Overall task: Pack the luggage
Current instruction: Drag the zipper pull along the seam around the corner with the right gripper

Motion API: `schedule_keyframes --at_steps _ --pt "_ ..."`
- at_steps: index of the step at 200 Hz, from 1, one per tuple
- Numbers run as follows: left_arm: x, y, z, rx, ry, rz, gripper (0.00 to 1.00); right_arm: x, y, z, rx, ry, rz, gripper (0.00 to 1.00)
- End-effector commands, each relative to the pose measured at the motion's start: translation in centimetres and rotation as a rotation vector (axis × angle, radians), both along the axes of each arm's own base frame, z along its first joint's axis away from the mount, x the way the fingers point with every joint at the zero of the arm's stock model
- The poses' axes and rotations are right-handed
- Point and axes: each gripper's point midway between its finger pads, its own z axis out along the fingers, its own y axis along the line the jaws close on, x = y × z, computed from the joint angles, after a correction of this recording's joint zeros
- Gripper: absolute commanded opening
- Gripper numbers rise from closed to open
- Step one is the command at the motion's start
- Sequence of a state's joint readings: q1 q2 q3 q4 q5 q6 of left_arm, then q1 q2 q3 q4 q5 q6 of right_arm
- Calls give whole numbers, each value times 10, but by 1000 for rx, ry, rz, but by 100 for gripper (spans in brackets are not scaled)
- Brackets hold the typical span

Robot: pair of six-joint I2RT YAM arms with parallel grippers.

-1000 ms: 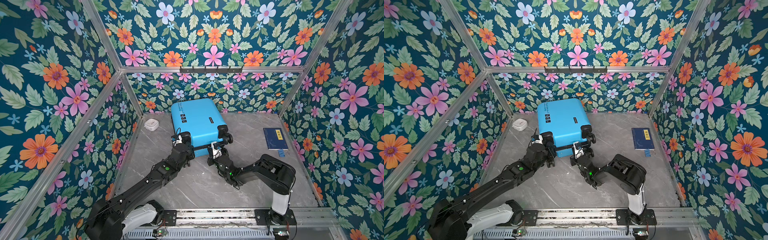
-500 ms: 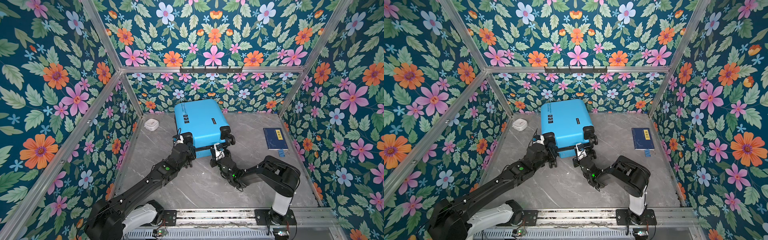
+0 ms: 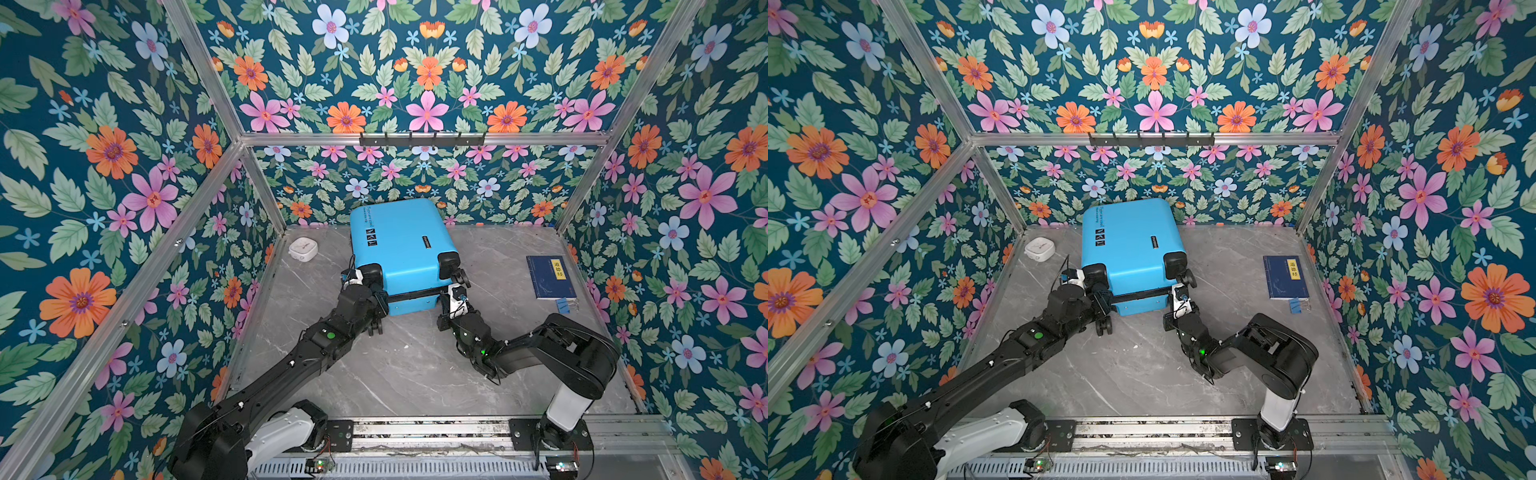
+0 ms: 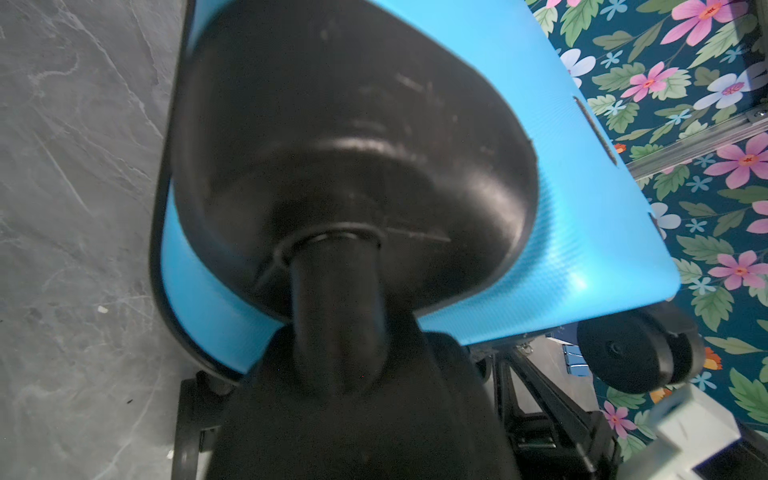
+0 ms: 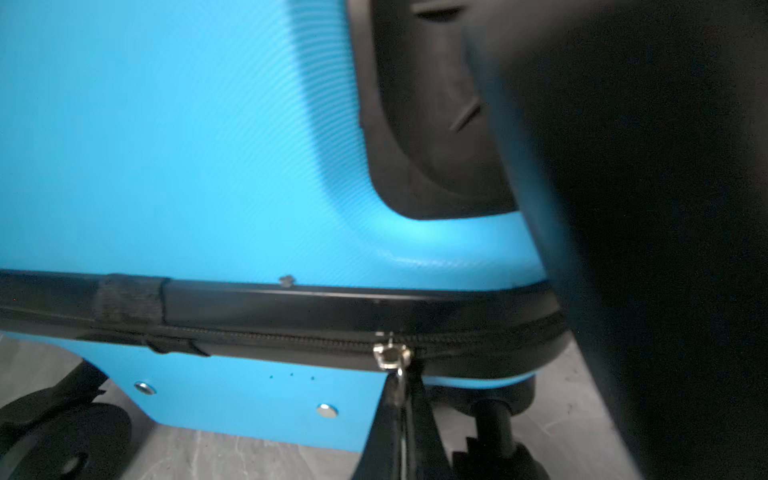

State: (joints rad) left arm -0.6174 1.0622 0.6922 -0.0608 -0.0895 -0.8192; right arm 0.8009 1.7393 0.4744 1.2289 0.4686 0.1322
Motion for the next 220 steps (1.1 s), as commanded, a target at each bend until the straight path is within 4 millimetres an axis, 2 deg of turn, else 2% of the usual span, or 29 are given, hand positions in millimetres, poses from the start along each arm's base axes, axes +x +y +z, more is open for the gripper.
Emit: schedule_keyframes --at_steps 1,37,91,130,179,220 --pt "19 1 41 -58 -153 35 0 6 -23 23 76 -68 -102 0" --pt "21 2 41 -55 -149 35 0 10 -33 27 103 -70 -97 0" --pt "18 7 38 -40 -139 42 0 25 -54 31 248 -44 -106 0" --pt "16 10 35 -23 -134 42 0 34 -55 32 270 -31 -75 0" --pt "13 11 30 16 -117 19 0 56 -63 31 275 16 -47 0" --pt "10 8 23 38 -90 -16 0 81 -62 31 256 65 10 0"
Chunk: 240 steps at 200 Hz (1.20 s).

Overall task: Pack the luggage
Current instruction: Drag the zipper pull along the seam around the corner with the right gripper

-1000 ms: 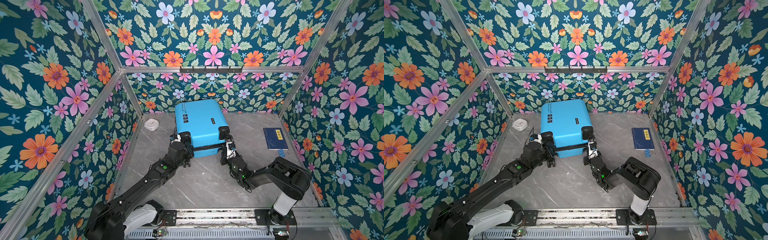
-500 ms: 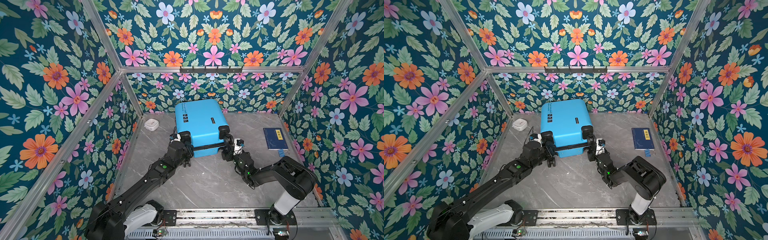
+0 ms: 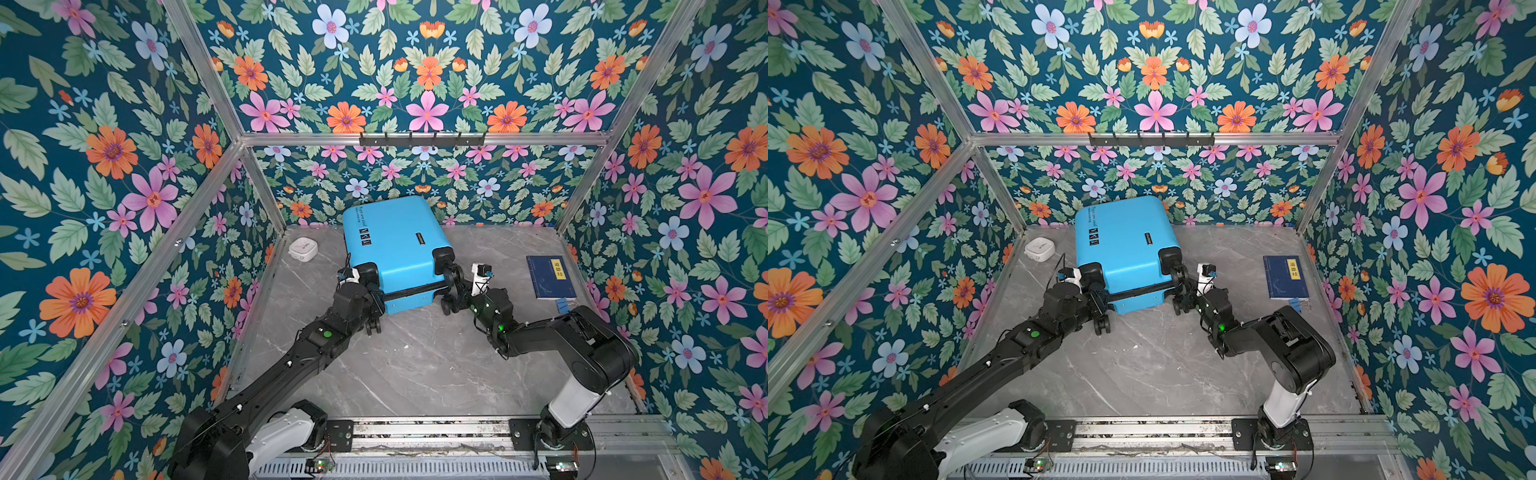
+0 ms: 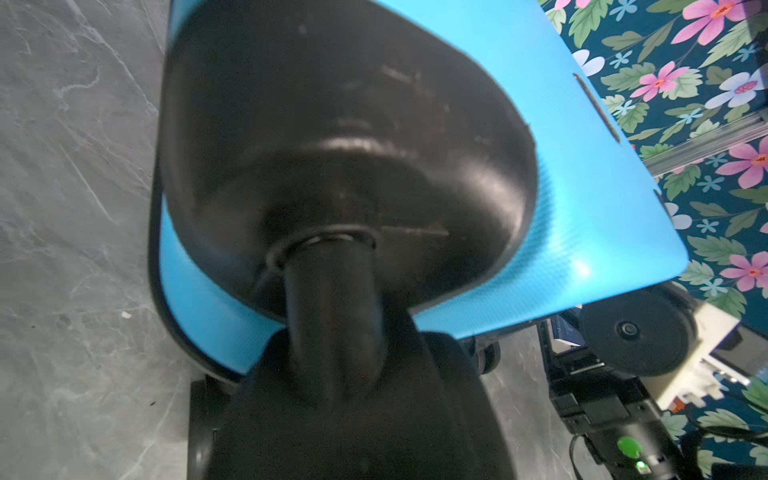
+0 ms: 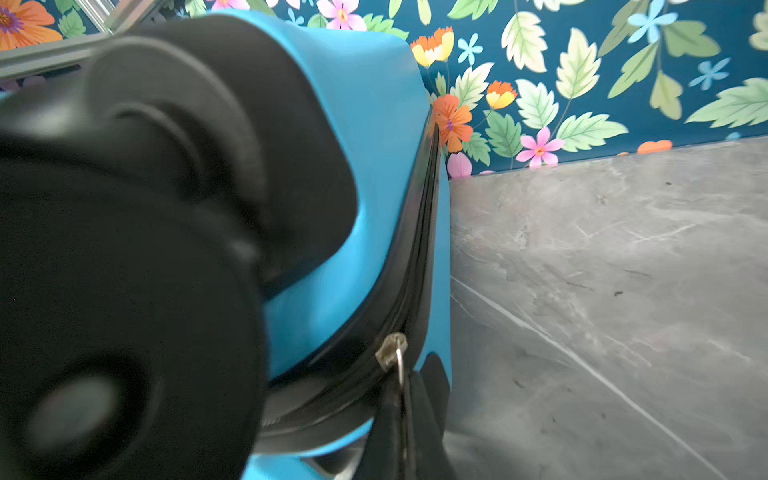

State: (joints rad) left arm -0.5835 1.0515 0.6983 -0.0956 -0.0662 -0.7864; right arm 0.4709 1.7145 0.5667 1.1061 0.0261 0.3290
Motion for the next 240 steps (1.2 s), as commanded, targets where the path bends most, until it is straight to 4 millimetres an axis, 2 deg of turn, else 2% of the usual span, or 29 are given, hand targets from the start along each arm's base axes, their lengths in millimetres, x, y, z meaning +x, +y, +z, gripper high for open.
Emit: schedule_keyframes --at_steps 1,42,76,113,117,124,132,147,163,166,168,183,197,206,209,240 --pt "9 -1 24 13 -98 -15 0 22 -17 18 28 -38 -79 0" --pt "7 -3 19 13 -77 -34 0 50 -12 24 28 -21 -40 0" --pt "6 -6 15 19 -62 -58 0 74 2 23 8 9 -2 0" --pt "5 -1 15 49 -55 -49 0 79 10 31 22 -16 29 0" --pt "5 1 16 50 -57 -40 10 78 11 31 22 -16 36 0" --pt "4 4 18 54 -60 -28 38 76 12 32 21 -18 48 0" --pt "4 8 21 61 -65 -13 59 74 14 32 24 -21 63 0" --pt "2 17 28 80 -70 19 80 69 17 29 25 -17 90 0" --pt "-1 25 41 96 -93 41 88 64 20 23 23 -8 116 0" --pt "-1 27 44 102 -99 45 97 63 20 22 24 -6 119 0" --pt "-1 28 46 105 -103 52 99 62 20 21 25 -6 120 0" --pt "-4 33 64 117 -125 59 100 57 20 17 31 -3 128 0" --pt "-6 28 80 137 -138 37 100 54 20 12 33 6 136 0" --pt "-8 19 87 154 -139 8 100 51 21 9 32 13 146 0" --pt "-9 16 89 162 -137 0 100 51 22 14 40 -8 149 0" --pt "-15 -21 93 215 -147 -72 100 41 21 14 48 -15 157 0"
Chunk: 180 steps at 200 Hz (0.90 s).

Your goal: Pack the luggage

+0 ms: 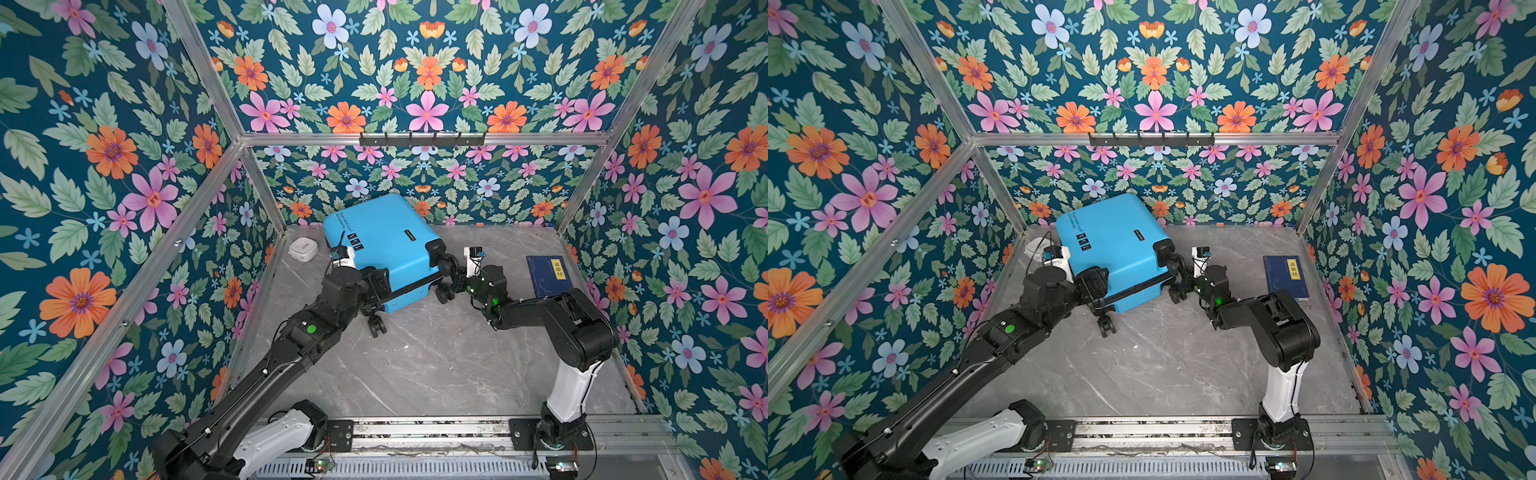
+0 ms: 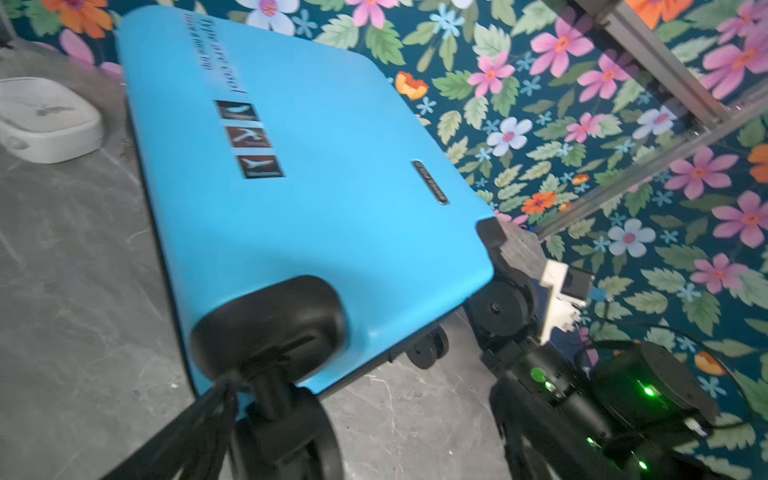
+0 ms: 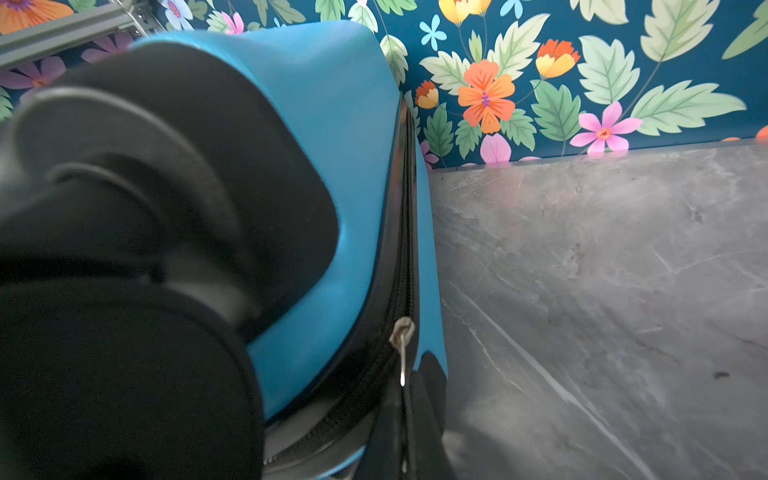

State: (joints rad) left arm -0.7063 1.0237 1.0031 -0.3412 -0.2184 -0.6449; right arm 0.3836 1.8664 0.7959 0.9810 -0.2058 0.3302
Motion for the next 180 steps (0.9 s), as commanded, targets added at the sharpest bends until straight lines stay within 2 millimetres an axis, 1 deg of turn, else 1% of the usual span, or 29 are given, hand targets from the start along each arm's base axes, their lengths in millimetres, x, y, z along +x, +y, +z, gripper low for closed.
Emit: schedule_keyframes --at_steps 1,17,41,70,88,100,137,162,180 --pt "-4 -9 -8 97 15 -11 100 -6 2 21 38 -71 13 0" --pt "-2 -26 -8 106 26 -53 100 -15 4 22 35 -79 19 0" --pt "-2 -56 -5 106 47 -125 100 -28 12 20 4 -87 42 0" --pt "-7 -97 -3 -2 73 -207 100 -40 19 19 -10 -96 51 0" --pt "-13 -114 -2 -38 76 -223 100 -48 27 18 -16 -103 57 0" --pt "-14 -120 -4 -72 93 -225 100 -54 33 17 -20 -105 70 0" --pt "-19 -133 -21 -144 156 -207 100 -72 54 19 -25 -128 94 0" --pt "-18 -135 -32 -125 193 -174 100 -84 69 20 -16 -141 113 0" --pt "-16 -135 -37 -101 205 -157 100 -88 76 19 -14 -142 120 0"
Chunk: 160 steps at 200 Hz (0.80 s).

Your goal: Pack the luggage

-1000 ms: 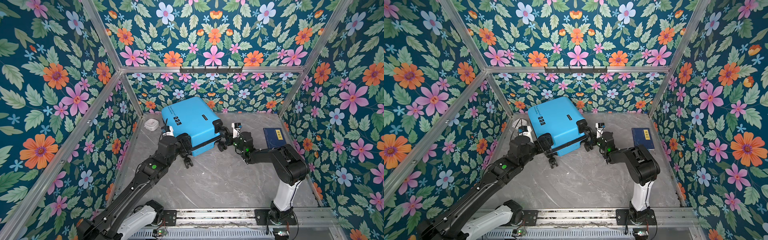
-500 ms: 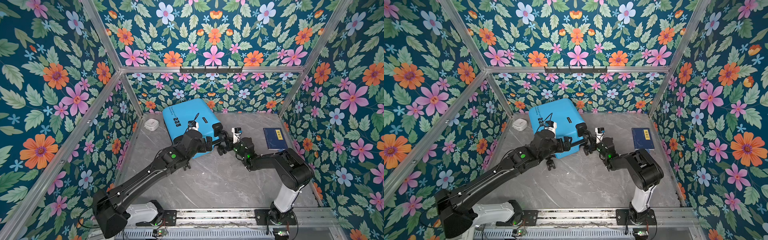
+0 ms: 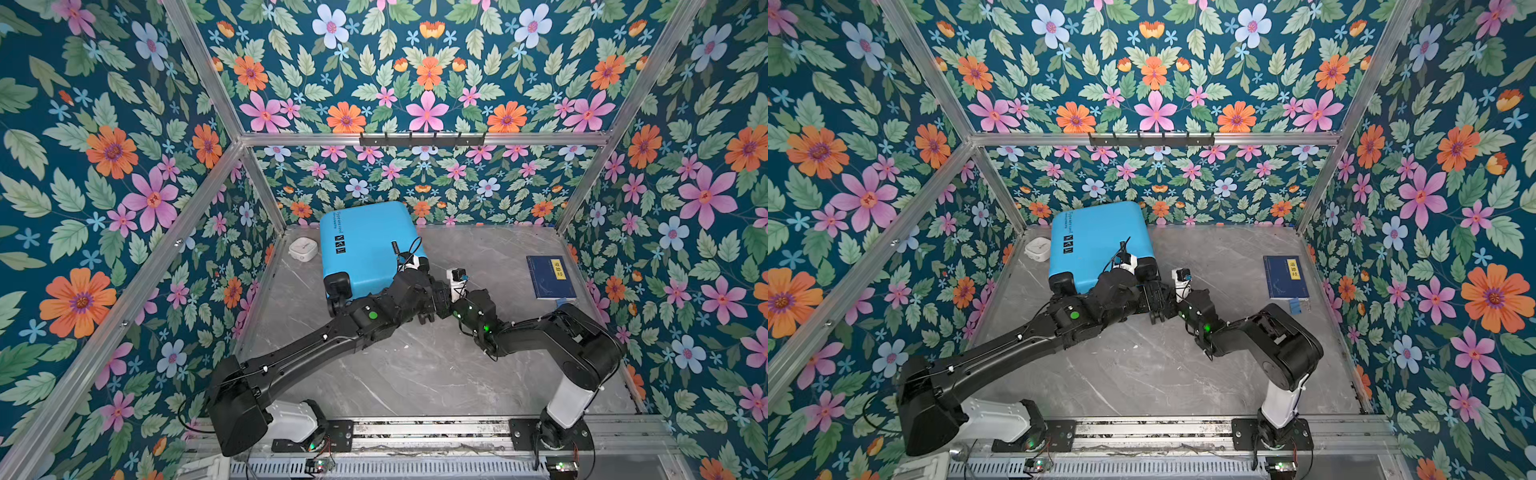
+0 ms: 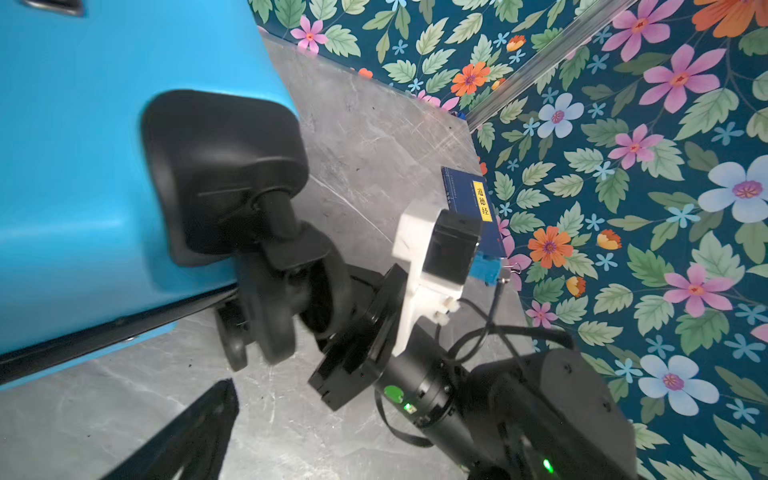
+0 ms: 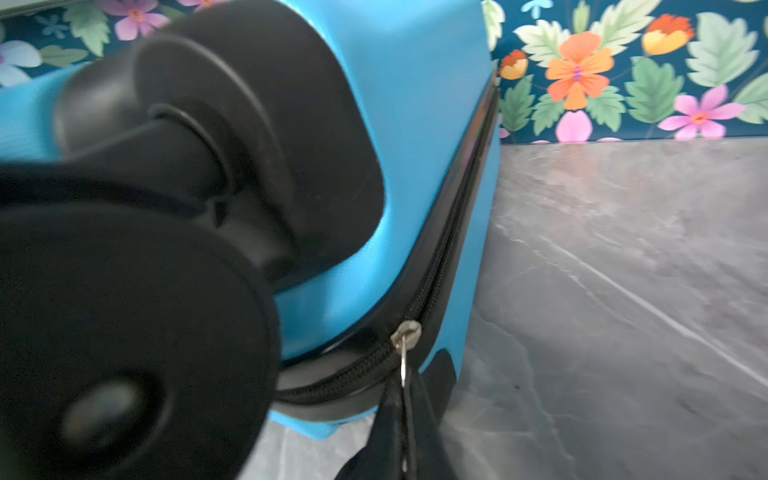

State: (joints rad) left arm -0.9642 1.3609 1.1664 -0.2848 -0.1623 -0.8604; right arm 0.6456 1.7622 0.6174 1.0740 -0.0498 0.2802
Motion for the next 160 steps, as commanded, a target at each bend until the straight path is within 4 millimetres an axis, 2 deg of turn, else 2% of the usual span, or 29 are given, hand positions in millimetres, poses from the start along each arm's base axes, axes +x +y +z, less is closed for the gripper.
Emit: schedule_keyframes --at_steps 1,46,78,98,160 --pt "6 2 -1 0 9 47 100 -2 9 20 44 -79 6 0" --pt "6 16 -18 93 21 81 100 -2 12 18 68 -72 4 0" --pt "5 39 -15 141 -2 140 100 -1 13 17 69 -73 5 0" --pt "6 43 -16 165 -13 149 100 0 14 16 71 -72 5 0" --pt "23 21 -28 208 -18 120 100 5 17 9 83 -62 -2 0"
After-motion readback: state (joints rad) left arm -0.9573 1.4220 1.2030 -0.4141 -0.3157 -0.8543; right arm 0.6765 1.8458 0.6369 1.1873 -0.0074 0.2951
